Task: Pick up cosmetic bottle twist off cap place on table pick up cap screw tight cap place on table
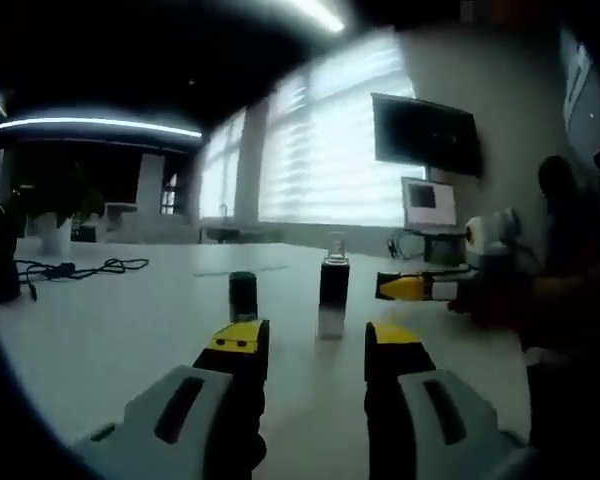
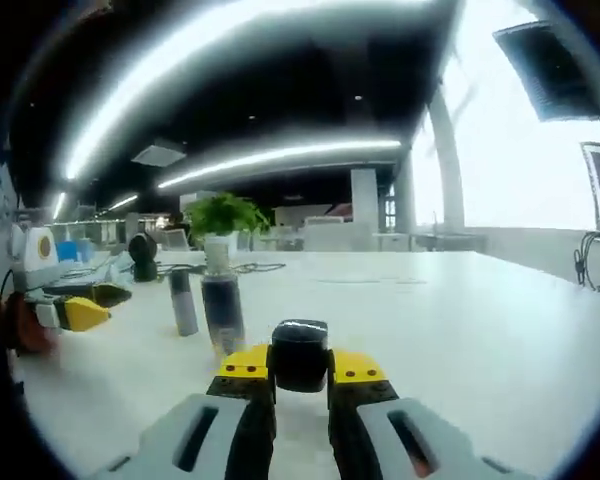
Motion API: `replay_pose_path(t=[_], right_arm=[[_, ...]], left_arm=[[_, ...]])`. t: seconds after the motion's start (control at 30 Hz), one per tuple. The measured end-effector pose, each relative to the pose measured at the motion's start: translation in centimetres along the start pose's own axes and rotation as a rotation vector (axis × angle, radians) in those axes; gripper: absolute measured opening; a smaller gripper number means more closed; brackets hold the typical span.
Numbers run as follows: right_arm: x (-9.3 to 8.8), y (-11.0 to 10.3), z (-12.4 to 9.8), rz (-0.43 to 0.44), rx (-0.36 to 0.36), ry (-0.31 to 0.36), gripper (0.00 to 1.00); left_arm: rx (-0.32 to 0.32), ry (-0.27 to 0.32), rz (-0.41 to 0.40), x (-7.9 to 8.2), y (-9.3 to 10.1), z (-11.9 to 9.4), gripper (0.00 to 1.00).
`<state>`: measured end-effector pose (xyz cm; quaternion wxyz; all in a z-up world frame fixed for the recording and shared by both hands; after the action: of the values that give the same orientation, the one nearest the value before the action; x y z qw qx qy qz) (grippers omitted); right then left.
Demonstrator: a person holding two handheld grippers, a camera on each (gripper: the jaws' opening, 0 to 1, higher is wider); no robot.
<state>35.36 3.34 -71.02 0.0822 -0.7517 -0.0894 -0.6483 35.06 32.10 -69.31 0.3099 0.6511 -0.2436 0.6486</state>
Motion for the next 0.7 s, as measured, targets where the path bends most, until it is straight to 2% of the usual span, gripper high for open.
replay_pose_path(t=[0.1,0.17,0.27,0.33,0.37,0.57,0.7], right_arm=[[-0.3,-0.42,0.41,-0.037,0.011,-0.038,0.13],[-0.4,-0.5,0.45,-0.05,0.008,-0.047,0.13],[-0.51,-0.45,0.63,-0.037,0.03,-0.073,0.13],[-0.58,-0.65,0.71,-0.035,0.034,-0.088,0.13],[-0.69,-0.59,0.68,-0.071,0.013,-0.097,0.13],[-0.88,-0.9,0.72,-0.062,0.02,-0.127,0.13],[-0.94,-0.91,0.68,-0.056,0.018,-0.139,0.13]], left_arm=[[-0.01,-0.01,-0.015,-0.19,-0.06,0.15,0.27],[-0.035,0.016,-0.012,0.05,0.17,-0.11,0.22],[-0.027,0.022,0.001,0.13,0.38,-0.23,0.2],[-0.029,0.029,0.005,0.19,0.42,-0.23,0.22],[-0.029,0.028,0.012,0.22,0.44,-0.21,0.23],[-0.039,0.032,0.015,0.28,0.42,-0.3,0.31],[-0.053,0.032,0.02,0.16,0.74,-0.24,0.31]])
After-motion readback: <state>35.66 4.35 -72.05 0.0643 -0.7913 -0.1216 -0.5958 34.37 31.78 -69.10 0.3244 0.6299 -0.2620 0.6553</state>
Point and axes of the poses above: the point that each gripper's makers call its tool centre point, and the gripper's own axes: z roughly forward along the fingers, y roughly to its right, x roughly out of its top, the point moved 10 cm from there along -z, roughly backward along the fingers, and after that the axes turned 1 degree about -z, right-handed, at the moved point
